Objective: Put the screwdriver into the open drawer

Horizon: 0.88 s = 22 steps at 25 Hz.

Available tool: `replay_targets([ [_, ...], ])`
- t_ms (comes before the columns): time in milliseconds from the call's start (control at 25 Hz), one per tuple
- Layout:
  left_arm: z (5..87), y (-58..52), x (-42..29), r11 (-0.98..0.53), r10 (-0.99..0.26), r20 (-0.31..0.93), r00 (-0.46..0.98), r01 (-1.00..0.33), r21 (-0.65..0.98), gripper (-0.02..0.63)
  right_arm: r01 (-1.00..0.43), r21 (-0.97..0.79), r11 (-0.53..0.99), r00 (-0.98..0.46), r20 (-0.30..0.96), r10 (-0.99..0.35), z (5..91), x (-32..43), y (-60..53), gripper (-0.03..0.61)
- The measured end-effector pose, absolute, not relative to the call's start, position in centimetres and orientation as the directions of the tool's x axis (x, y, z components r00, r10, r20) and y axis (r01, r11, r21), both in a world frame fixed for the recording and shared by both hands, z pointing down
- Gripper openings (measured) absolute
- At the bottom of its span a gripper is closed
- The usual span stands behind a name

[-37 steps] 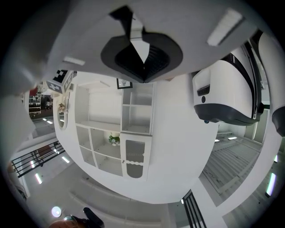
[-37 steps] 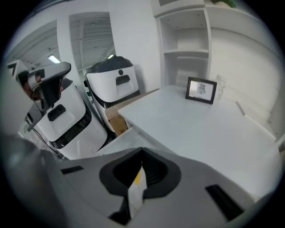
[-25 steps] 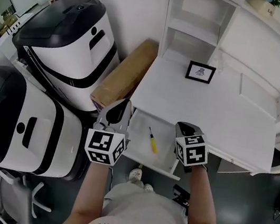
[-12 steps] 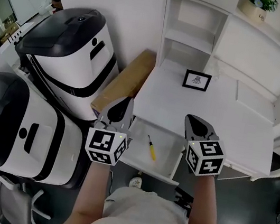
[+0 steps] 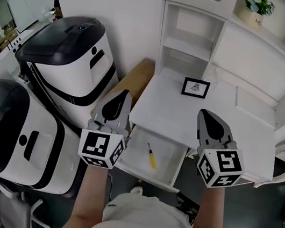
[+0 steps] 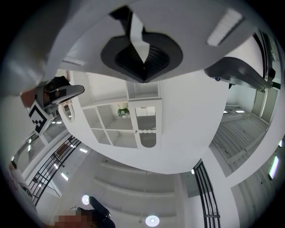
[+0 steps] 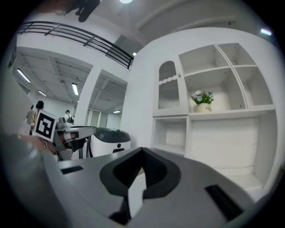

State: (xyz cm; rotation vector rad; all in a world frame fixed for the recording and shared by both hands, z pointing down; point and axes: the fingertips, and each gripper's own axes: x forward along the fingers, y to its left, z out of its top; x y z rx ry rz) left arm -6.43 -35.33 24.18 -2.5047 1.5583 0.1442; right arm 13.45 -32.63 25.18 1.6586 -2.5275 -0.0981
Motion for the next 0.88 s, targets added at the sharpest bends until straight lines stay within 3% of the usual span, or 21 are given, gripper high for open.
replay_targets([
  [400, 20.0, -34.3, -7.0, -0.390, -0.865, -0.266, 0.426, -0.903, -0.179, 0.009, -0.906, 0.181, 0.382, -0.404, -0.101, -0.909, 19.0, 13.2, -30.5, 0.006],
  [880, 19.0, -33.6, -7.8, -0.371, -0.865, -0.291, 0.409, -0.911, -0.180, 0.009, -0.913, 0.173, 0.369, -0.390, -0.111, -0.914, 19.1, 13.3, -30.3, 0.006],
])
